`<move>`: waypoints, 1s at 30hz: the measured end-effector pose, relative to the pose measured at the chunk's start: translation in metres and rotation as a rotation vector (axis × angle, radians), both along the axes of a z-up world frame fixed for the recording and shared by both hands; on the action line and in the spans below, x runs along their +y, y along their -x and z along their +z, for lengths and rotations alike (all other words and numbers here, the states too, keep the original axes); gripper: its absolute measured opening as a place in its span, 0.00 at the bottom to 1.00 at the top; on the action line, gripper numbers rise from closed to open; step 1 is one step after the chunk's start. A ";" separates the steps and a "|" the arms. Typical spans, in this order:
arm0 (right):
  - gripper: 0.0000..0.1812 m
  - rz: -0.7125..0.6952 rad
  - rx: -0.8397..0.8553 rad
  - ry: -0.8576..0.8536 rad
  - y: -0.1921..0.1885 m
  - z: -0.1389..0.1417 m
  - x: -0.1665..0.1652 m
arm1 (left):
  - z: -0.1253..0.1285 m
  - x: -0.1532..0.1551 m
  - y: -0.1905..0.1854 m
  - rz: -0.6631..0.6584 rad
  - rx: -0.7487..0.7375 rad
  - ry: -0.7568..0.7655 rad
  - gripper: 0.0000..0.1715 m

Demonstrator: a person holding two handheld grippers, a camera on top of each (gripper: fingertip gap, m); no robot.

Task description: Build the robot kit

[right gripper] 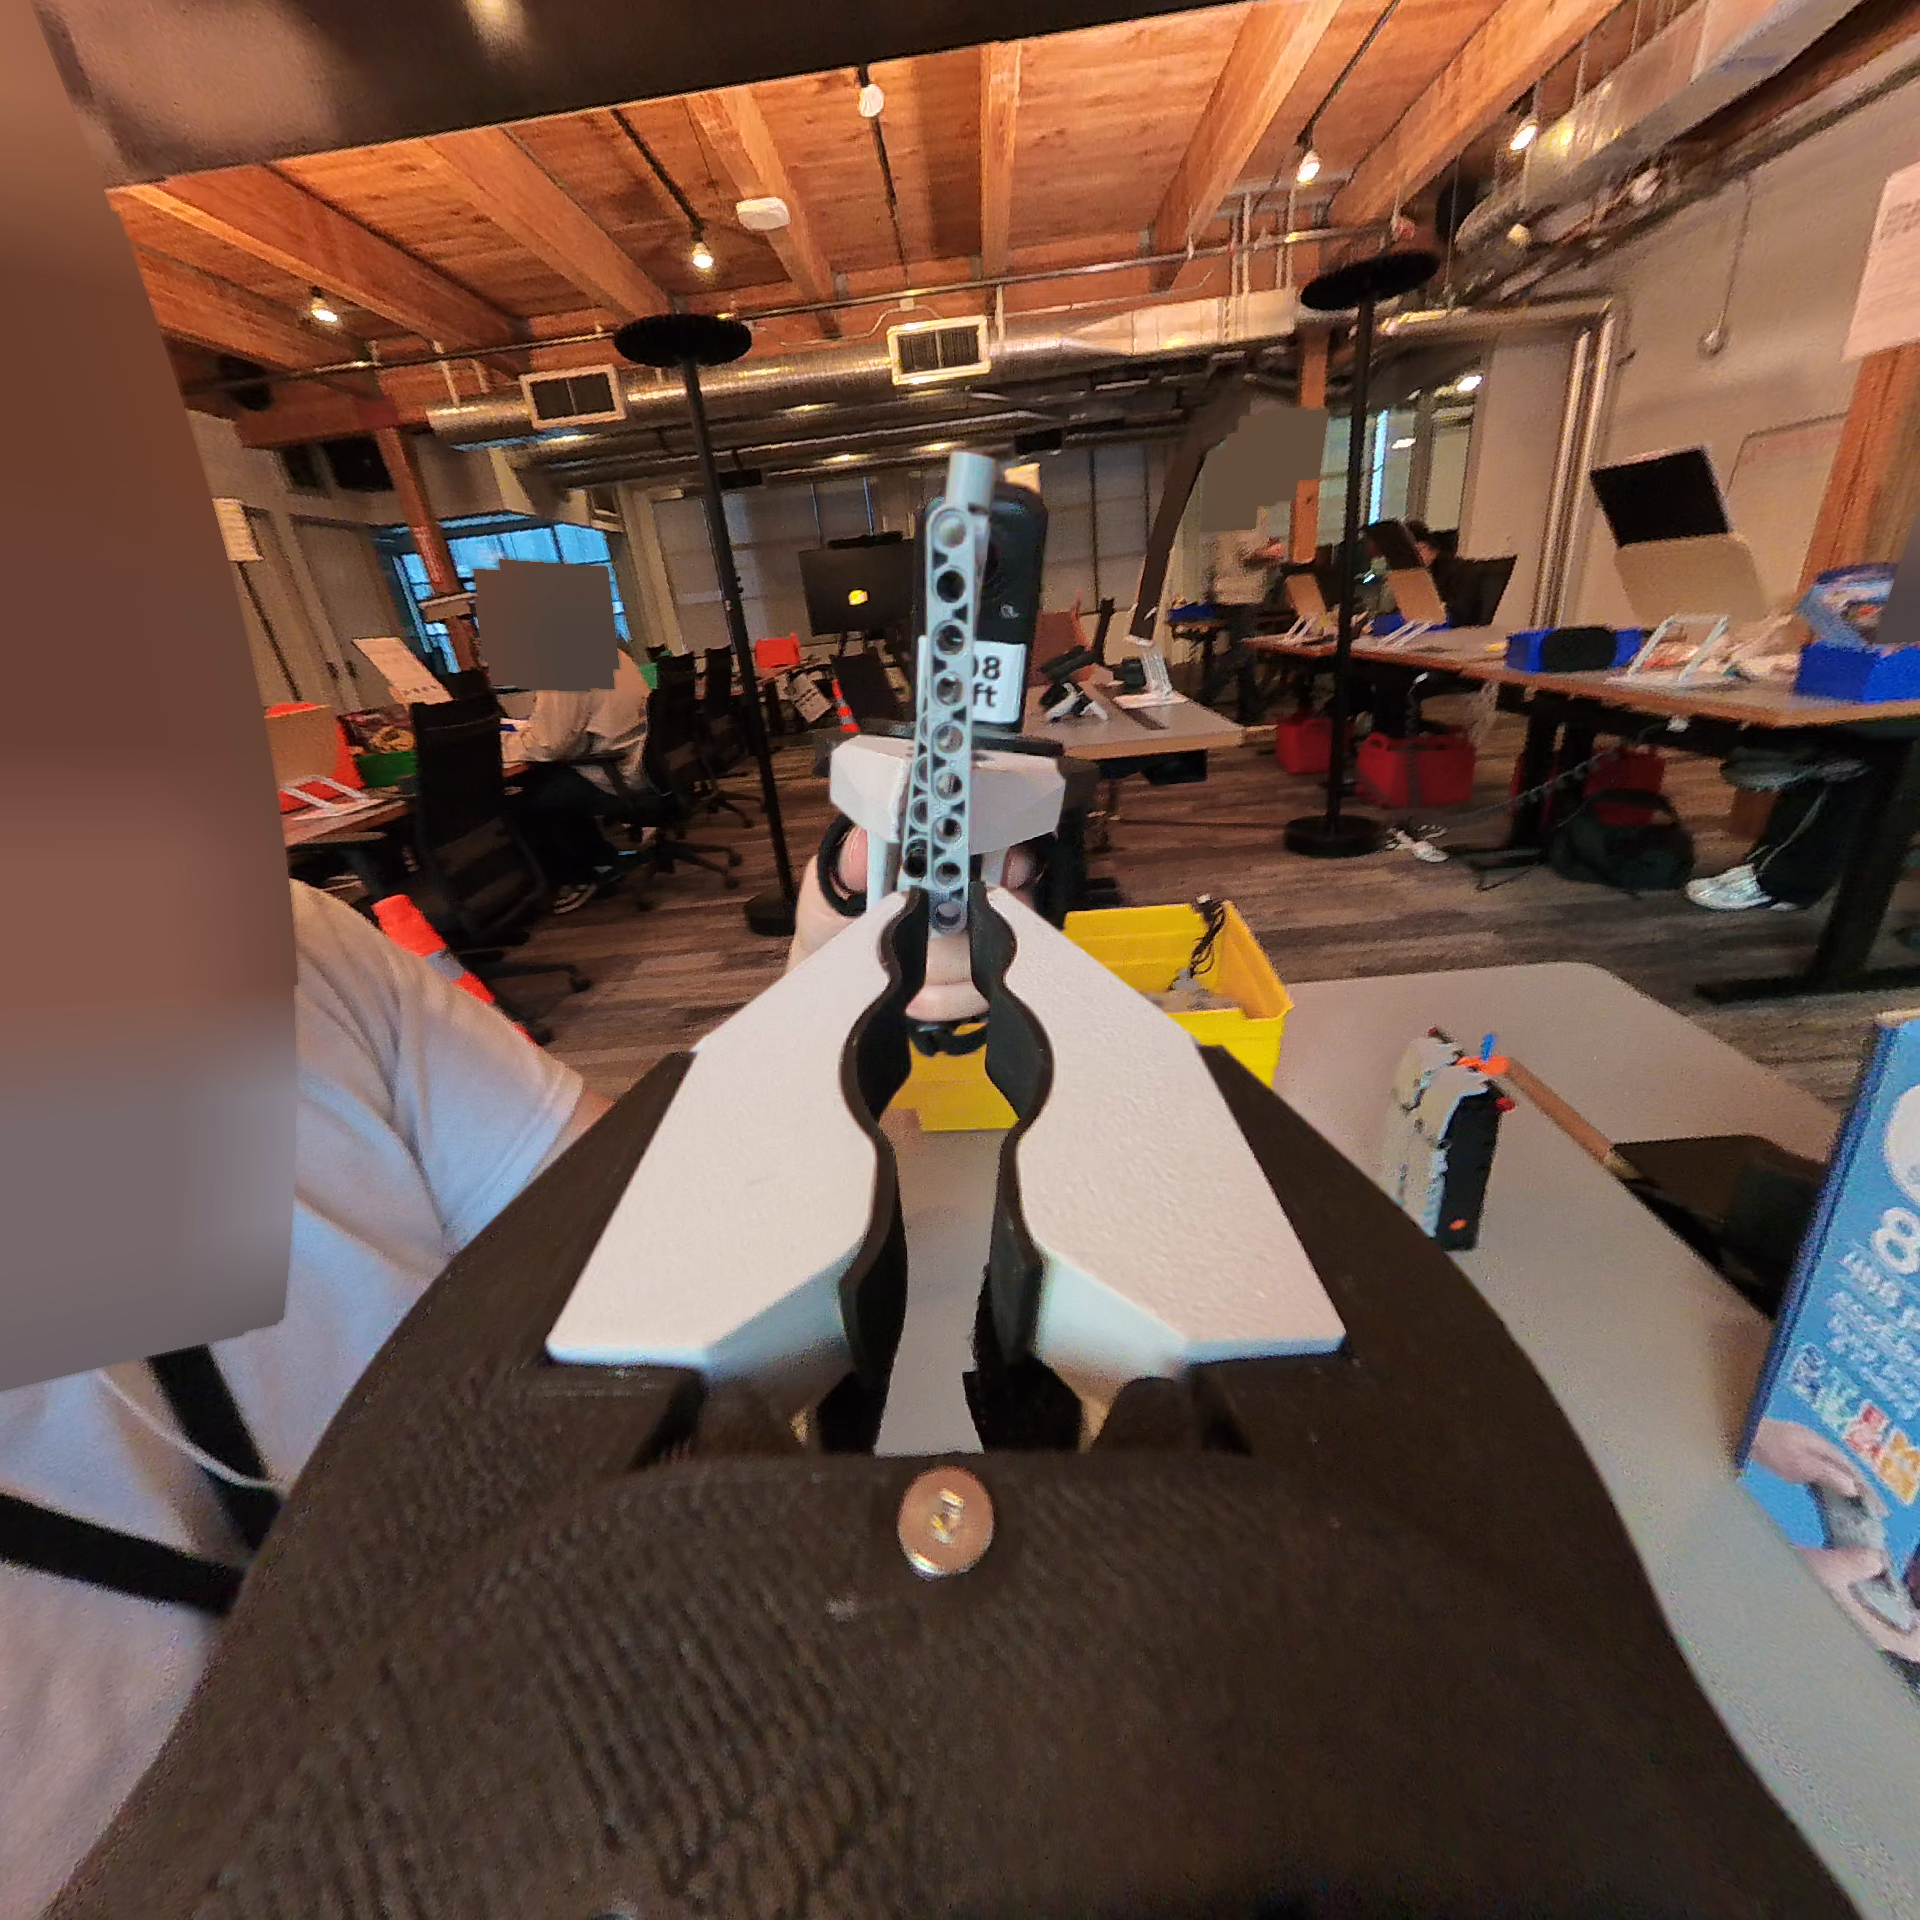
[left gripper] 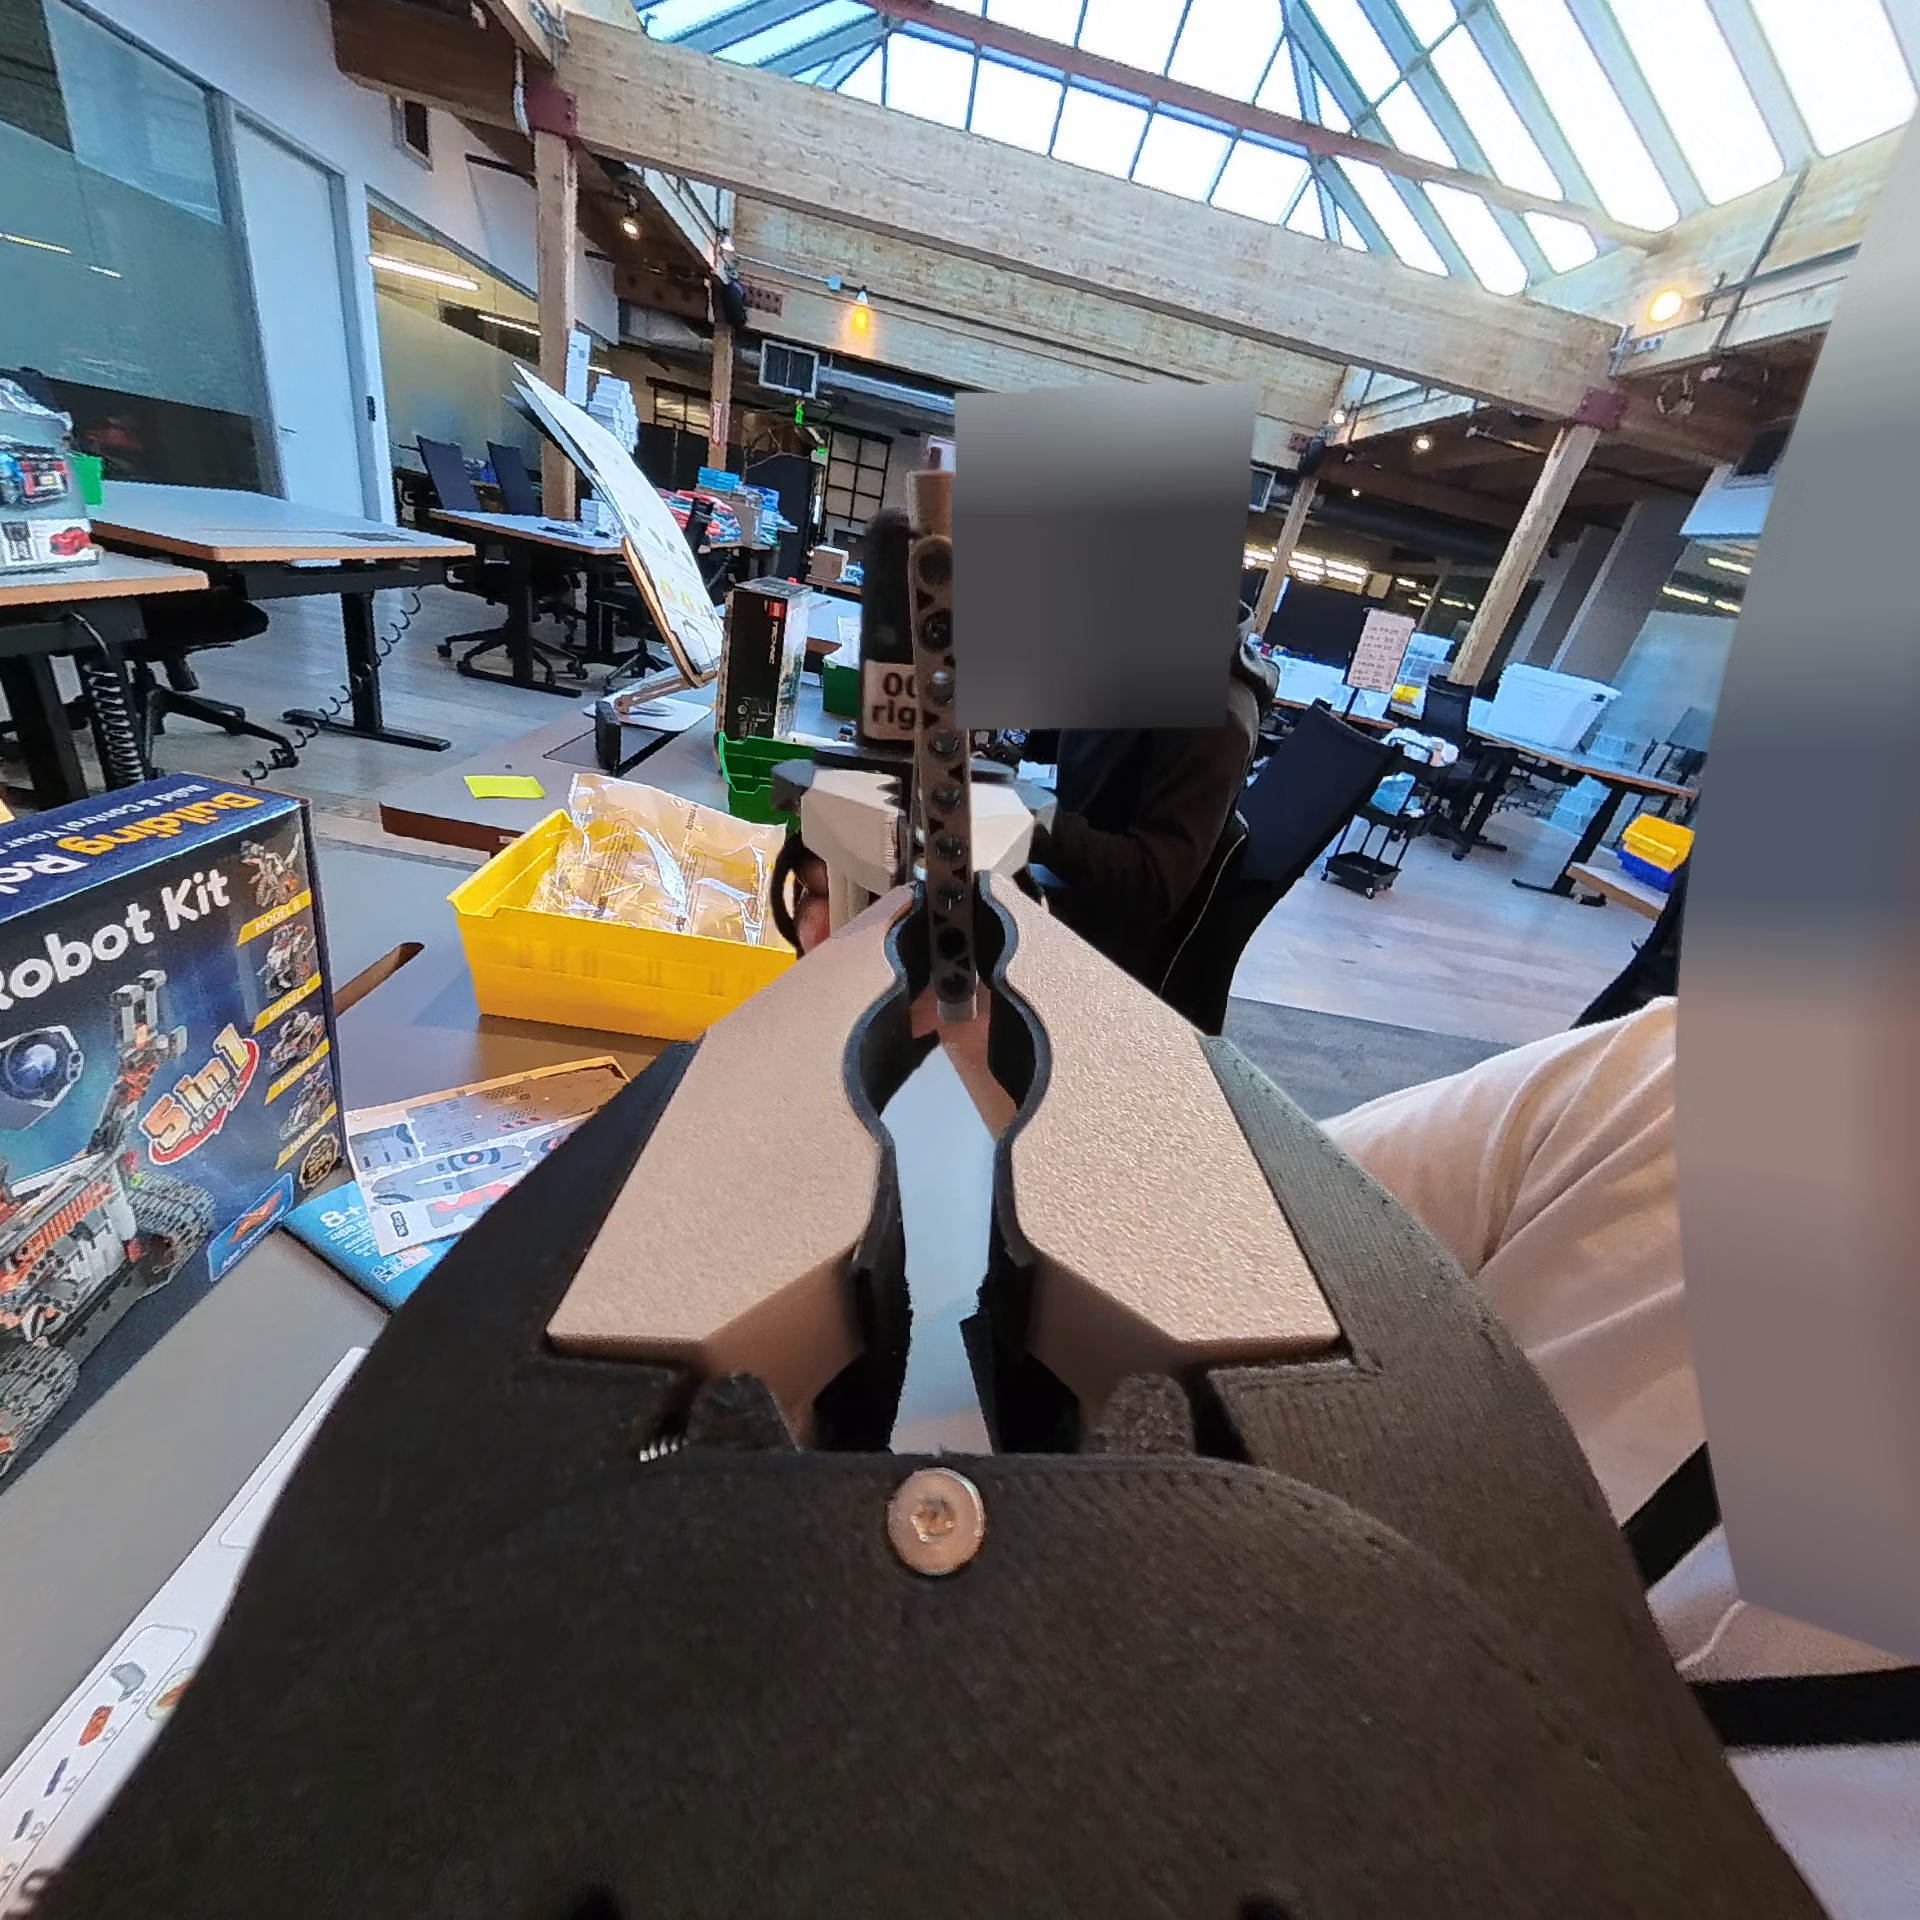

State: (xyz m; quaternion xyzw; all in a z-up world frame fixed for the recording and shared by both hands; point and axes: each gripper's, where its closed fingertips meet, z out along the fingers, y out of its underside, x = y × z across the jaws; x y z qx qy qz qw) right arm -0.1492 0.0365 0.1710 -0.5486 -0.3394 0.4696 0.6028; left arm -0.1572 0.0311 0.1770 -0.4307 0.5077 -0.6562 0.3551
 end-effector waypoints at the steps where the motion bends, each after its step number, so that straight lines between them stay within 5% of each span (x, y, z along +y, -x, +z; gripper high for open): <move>1: 0.03 0.012 -0.005 0.017 -0.001 -0.001 -0.001 | -0.001 -0.001 0.000 -0.003 0.008 -0.006 0.03; 13: 0.03 0.034 -0.103 0.026 -0.001 -0.007 -0.012 | -0.007 -0.008 0.000 -0.041 0.047 -0.033 0.03; 30: 0.03 0.020 0.001 0.002 -0.001 0.003 -0.005 | 0.001 0.001 -0.001 0.031 -0.014 -0.037 0.03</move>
